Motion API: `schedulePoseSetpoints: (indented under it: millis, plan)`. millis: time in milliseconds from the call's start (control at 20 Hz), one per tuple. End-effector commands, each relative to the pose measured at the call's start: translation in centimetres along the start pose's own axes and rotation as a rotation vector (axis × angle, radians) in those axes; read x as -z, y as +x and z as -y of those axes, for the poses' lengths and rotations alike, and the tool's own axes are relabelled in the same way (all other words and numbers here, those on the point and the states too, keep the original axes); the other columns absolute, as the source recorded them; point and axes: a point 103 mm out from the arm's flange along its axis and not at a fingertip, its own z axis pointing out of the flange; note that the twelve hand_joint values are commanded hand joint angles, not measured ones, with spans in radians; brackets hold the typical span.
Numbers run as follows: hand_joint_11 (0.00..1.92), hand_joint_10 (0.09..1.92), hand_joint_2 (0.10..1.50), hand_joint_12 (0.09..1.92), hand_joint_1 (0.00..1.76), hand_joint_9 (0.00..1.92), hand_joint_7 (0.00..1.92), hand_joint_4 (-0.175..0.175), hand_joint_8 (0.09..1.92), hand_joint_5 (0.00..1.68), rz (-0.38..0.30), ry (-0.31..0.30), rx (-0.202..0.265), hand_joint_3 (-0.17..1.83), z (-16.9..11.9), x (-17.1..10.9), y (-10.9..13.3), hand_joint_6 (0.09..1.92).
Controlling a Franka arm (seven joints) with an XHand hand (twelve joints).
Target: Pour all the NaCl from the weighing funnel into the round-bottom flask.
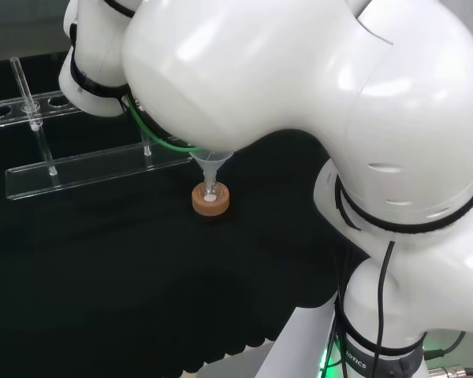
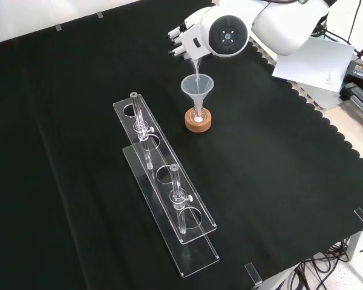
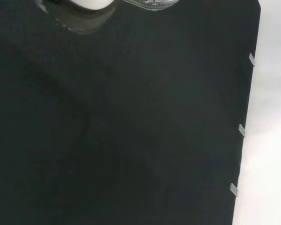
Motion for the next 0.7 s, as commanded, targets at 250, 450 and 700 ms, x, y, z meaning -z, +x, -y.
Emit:
schedulePoseSetpoints:
  millis: [250, 450, 700]
  plan:
    - [0.78, 0.29, 1.03, 1.02, 1.13, 0.92, 0.54, 0.175, 0.65, 1.44, 0.126, 0.037, -0.015, -0.17, 0.11, 0.99, -0.12, 0.22]
    - [0.78, 0.29, 1.03, 1.02, 1.13, 0.92, 0.54, 0.175, 0.65, 1.44, 0.146, 0.037, -0.021, -0.17, 0.31, 1.37, -0.18, 0.22]
    - [0.77, 0.29, 1.03, 1.02, 1.13, 0.91, 0.54, 0.175, 0.65, 1.44, 0.152, 0.035, -0.023, -0.17, 0.41, 1.62, -0.35, 0.22]
